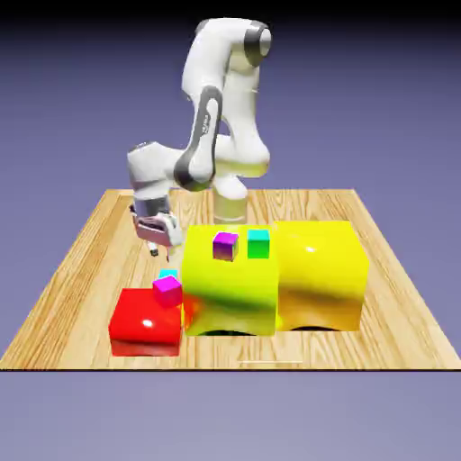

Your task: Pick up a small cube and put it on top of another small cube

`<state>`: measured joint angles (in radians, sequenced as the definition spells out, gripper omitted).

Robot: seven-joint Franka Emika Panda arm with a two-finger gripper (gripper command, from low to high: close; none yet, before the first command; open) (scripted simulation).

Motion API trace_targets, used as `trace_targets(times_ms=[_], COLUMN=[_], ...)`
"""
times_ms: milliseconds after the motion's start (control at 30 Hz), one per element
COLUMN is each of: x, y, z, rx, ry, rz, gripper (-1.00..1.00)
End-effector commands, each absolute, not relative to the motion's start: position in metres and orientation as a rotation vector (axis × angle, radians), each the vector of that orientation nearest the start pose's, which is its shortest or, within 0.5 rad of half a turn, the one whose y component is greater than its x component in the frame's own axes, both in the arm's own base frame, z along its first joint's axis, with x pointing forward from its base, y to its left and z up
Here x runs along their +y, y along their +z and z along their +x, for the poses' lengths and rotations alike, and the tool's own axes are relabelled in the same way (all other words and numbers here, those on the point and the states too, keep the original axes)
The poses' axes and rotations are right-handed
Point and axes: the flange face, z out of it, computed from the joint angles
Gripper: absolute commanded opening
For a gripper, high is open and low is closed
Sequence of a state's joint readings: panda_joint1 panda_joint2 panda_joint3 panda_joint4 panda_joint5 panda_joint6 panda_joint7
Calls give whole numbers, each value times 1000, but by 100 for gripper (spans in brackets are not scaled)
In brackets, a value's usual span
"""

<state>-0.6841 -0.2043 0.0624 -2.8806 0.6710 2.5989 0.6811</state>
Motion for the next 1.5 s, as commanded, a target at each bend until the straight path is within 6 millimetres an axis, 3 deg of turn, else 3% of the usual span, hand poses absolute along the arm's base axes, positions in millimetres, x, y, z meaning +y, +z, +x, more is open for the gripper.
trace_targets(times_ms=[0, 200, 433, 633, 900, 967, 1167, 1200, 1233, 1400, 1467], x=[-212, -222, -211, -195, -180, -180, -181, -181, -181, -181, -195], y=[228, 180, 139, 116, 96, 95, 59, 59, 59, 91, 97], z=[256, 194, 138, 106, 80, 79, 126, 126, 126, 84, 93], rx=[2336, 2441, 2373, 2186, 1812, 1785, 1785, 1785, 1785, 1785, 1784], ry=[165, 425, 596, 627, 523, 512, 512, 512, 512, 512, 580], rz=[-1569, -1032, -386, 133, 731, 764, 764, 764, 764, 763, 683], gripper=[0, 0, 0, 0, 0, 0, 0, -100, -100, -100, -100])
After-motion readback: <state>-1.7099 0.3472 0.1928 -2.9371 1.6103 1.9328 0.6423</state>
